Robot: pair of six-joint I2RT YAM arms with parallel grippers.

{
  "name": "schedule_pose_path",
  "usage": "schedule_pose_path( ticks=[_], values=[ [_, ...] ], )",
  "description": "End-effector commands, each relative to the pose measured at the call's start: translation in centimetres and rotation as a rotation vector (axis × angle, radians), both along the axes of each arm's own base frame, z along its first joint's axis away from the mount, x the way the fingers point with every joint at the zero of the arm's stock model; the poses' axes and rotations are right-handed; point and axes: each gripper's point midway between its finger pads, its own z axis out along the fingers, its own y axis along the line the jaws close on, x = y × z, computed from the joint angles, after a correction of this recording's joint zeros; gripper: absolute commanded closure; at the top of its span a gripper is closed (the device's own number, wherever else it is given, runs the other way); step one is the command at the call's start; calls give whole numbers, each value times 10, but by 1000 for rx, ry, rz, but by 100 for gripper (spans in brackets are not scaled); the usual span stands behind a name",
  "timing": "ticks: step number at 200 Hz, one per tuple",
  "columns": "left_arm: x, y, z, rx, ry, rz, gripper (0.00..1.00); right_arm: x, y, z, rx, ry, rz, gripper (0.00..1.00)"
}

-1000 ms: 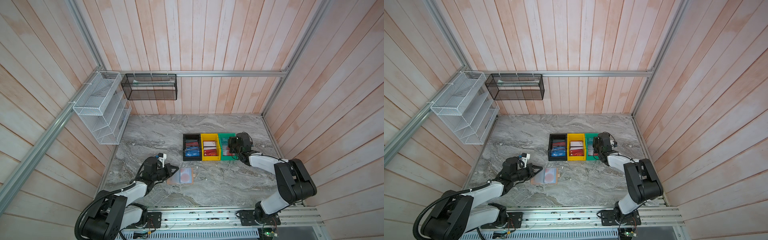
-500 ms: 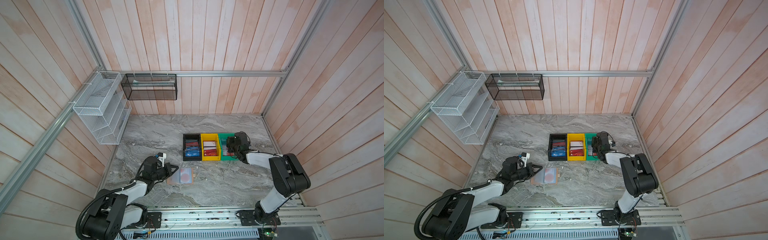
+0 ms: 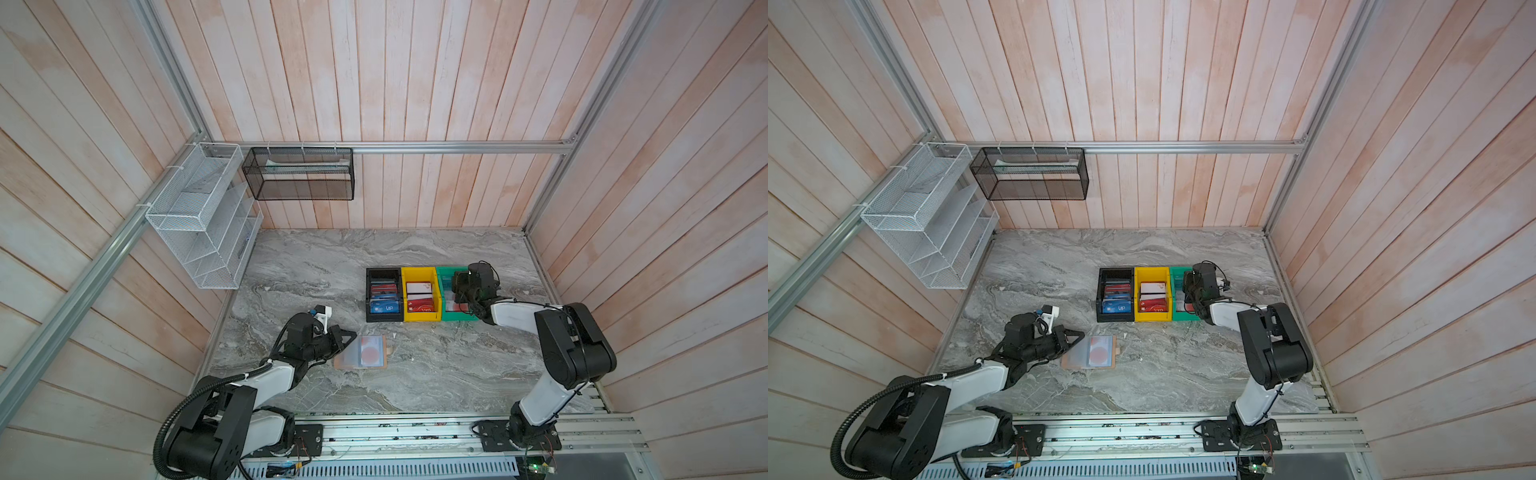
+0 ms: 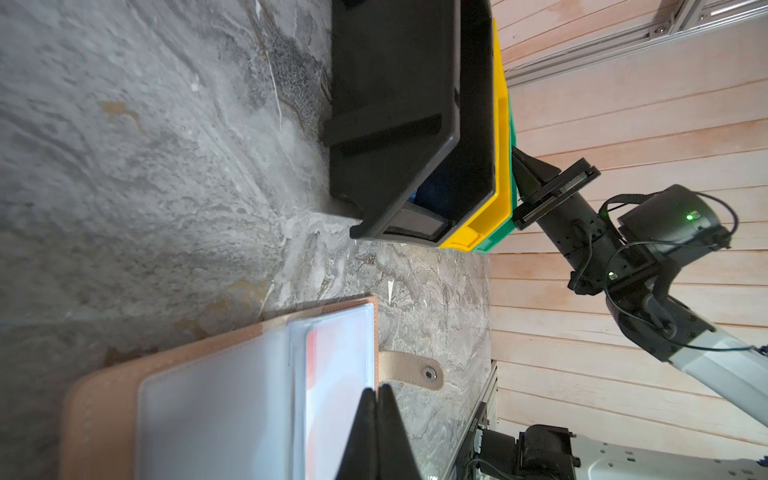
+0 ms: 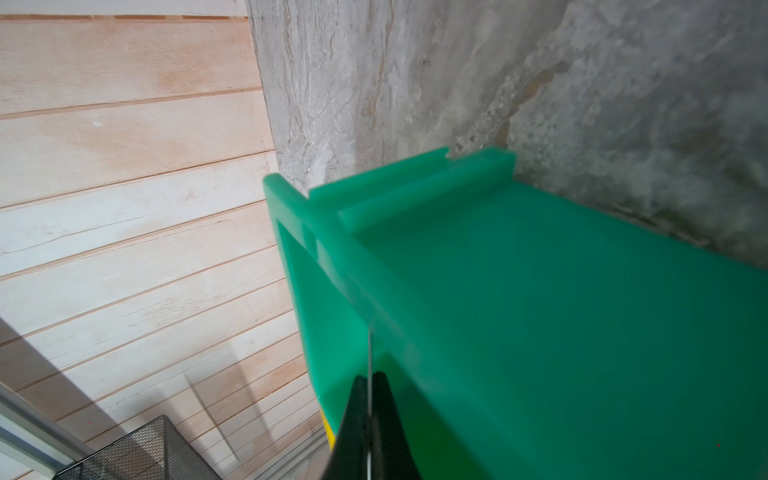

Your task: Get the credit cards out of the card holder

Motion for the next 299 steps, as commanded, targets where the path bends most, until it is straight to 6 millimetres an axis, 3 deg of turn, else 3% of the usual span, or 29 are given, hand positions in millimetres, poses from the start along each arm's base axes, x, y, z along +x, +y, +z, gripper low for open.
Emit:
schedule_pose_path(
  ticks=[1, 240, 299],
  values=[
    [7, -3, 11, -8, -51, -18, 98, 10, 0, 7, -3, -29, 6, 100],
    [9, -3, 17, -14, -56, -18, 98, 18, 4, -3, 9, -31, 48, 100],
    [10, 0, 22, -9, -69, -10, 98, 18, 4, -6, 9, -29, 59, 77]
  ],
)
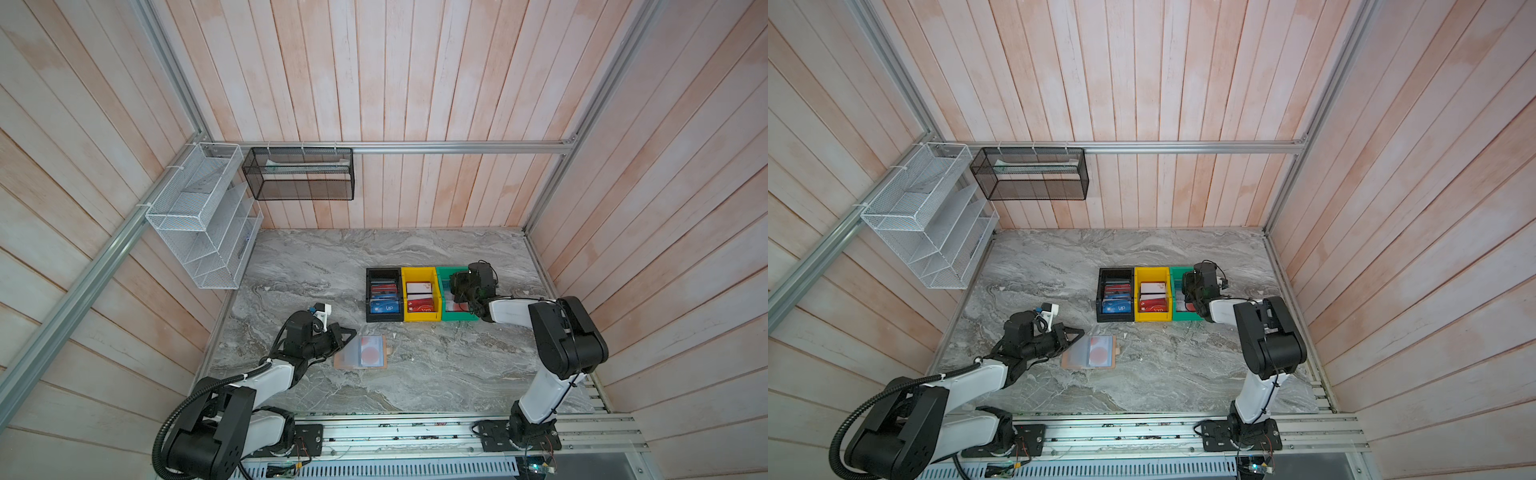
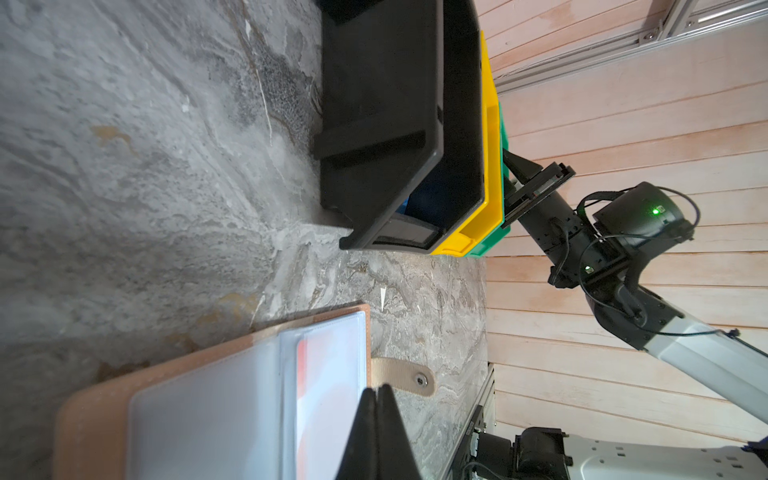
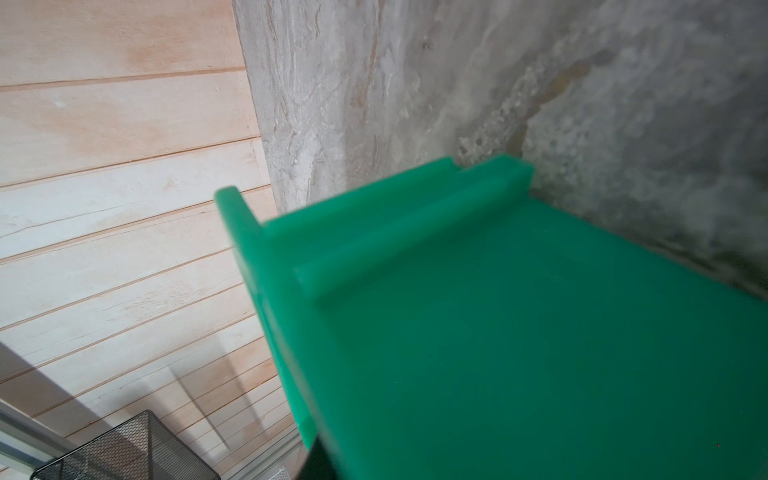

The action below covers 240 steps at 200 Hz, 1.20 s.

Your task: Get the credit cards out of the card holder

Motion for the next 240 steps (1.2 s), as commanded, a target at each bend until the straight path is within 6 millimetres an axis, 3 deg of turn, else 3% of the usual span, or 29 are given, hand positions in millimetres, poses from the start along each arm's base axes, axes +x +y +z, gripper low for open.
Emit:
schedule_pose_path(
  ticks=[1, 64, 114, 240],
  values=[
    [5, -1, 14, -3, -53, -14, 98, 8, 0, 4, 0, -24, 6, 77],
    [5, 1, 17, -1, -59, -10, 99, 2, -6, 11, -33, -28, 9, 67],
    [3, 2, 18, 0, -59, -11, 99, -5, -9, 15, -44, -22, 11, 66],
    [3, 4, 22, 4, -64, -7, 99, -35, -14, 0, -36, 60, 20, 66]
  ],
)
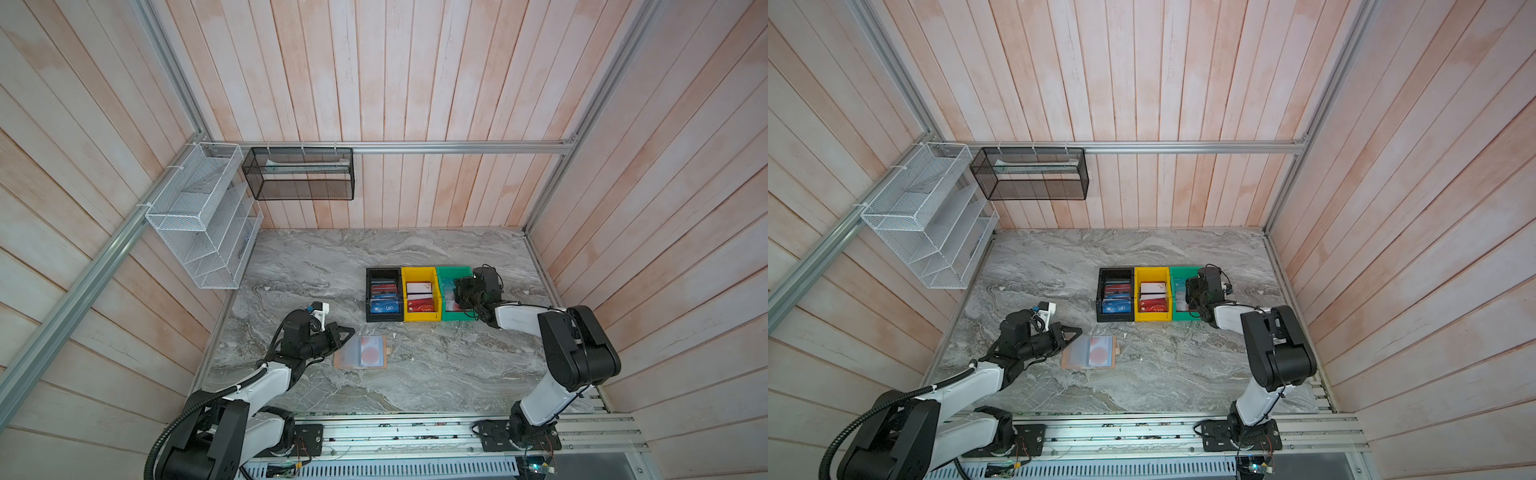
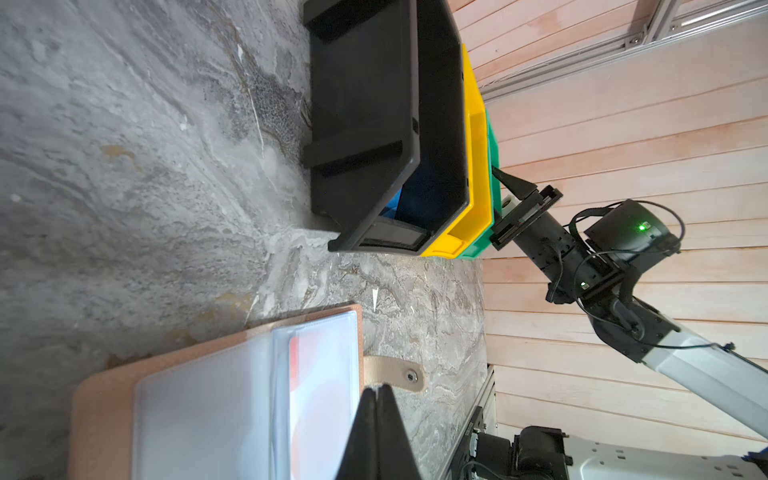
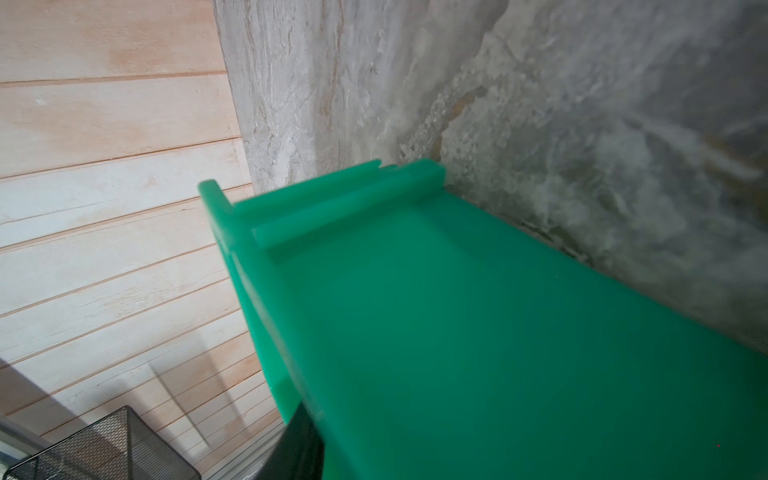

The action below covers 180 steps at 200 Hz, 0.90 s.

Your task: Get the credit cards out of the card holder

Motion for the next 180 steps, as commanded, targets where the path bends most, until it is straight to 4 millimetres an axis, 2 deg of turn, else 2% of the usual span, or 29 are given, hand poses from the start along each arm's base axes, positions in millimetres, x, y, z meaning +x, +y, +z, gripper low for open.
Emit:
schedule_pose_path(
  ticks=[1, 44, 63, 86, 101, 109, 125, 132, 150, 180],
  values=[
    [5, -1, 12, -2, -39, -12, 99, -7, -3, 2, 0, 16, 4, 66],
    [4, -1, 11, -4, -33, -10, 99, -17, -2, 4, -13, 29, 32, 67],
    [4, -1, 11, -3, -31, -11, 99, -21, 1, 17, -43, 4, 82, 67],
    [2, -1, 5, 10, -5, -19, 99, -28, 5, 48, -159, -81, 179, 69],
    [0, 0, -3, 24, 25, -21, 99, -38, 9, 69, -270, -151, 263, 72],
    [-3, 1, -9, 33, 47, -22, 99, -45, 11, 78, -308, -175, 291, 77],
    [-9, 3, -20, 47, 86, -21, 99, -66, 14, 81, -381, -173, 330, 90],
    [-12, 4, -24, 48, 102, -14, 99, -73, 19, 84, -402, -187, 362, 94],
    [-20, 6, -29, 50, 116, -5, 100, -93, 38, 83, -442, -226, 469, 98],
    [-27, 18, -40, 134, 147, 33, 100, -123, 90, 77, -417, -348, 720, 100]
  ],
)
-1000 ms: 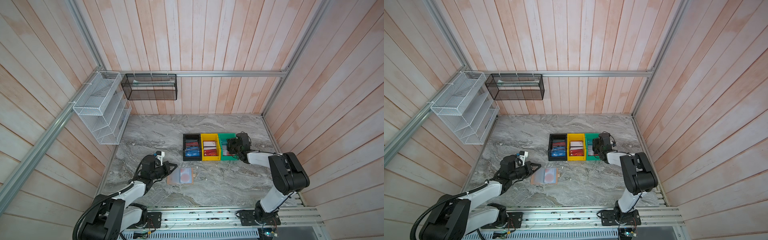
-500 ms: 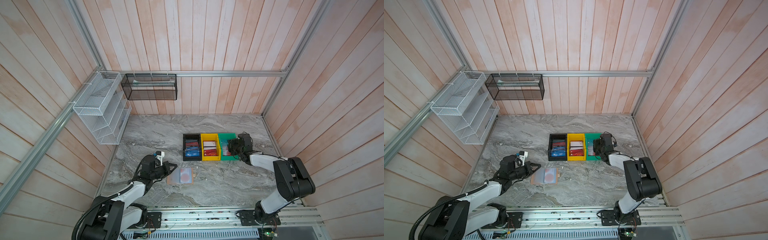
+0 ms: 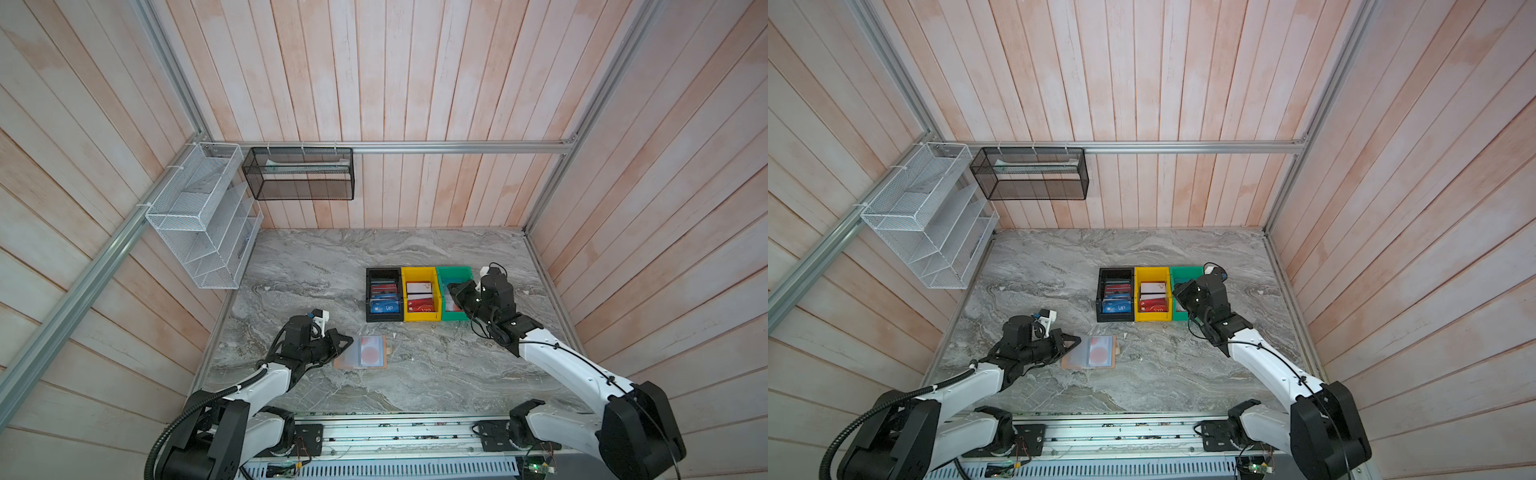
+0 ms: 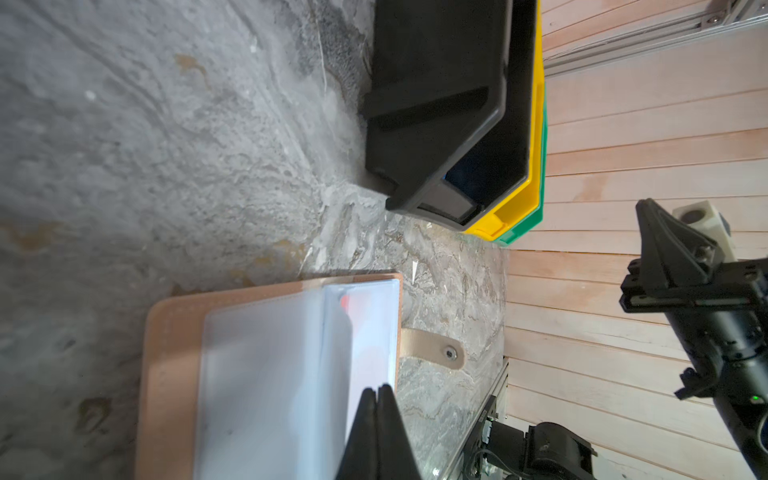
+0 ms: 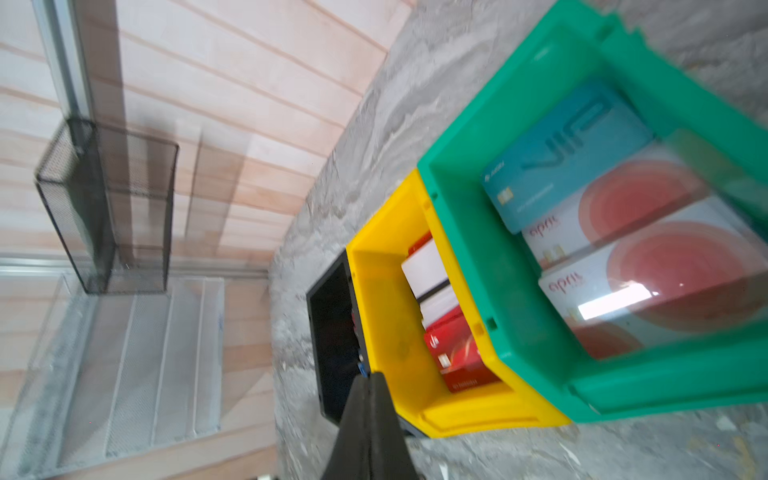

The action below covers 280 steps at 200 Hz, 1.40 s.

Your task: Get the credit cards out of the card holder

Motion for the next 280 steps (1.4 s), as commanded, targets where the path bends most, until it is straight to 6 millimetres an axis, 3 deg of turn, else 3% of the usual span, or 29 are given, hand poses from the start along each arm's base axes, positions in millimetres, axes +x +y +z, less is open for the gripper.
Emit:
schedule_pose_path(
  ticks=[1, 49, 95, 134, 171, 234, 280],
  values=[
    [-8, 11, -12, 81, 27, 24, 100, -27, 29, -24, -83, -8, 213, 100],
    [-16, 19, -16, 105, 33, 55, 100, -68, 99, -42, -112, -24, 534, 100],
    [-17, 22, -27, 123, 56, 63, 100, -85, 158, -50, -128, 2, 746, 100],
    [-21, 23, -39, 128, 79, 66, 100, -92, 189, -61, -155, 26, 842, 100],
    [-22, 26, -45, 152, 89, 70, 100, -102, 201, -87, -207, 72, 890, 100],
    [-24, 28, -53, 170, 108, 67, 100, -112, 191, -136, -323, 176, 884, 100],
    [-26, 28, -56, 177, 113, 64, 100, -113, 185, -158, -391, 224, 876, 100]
  ],
)
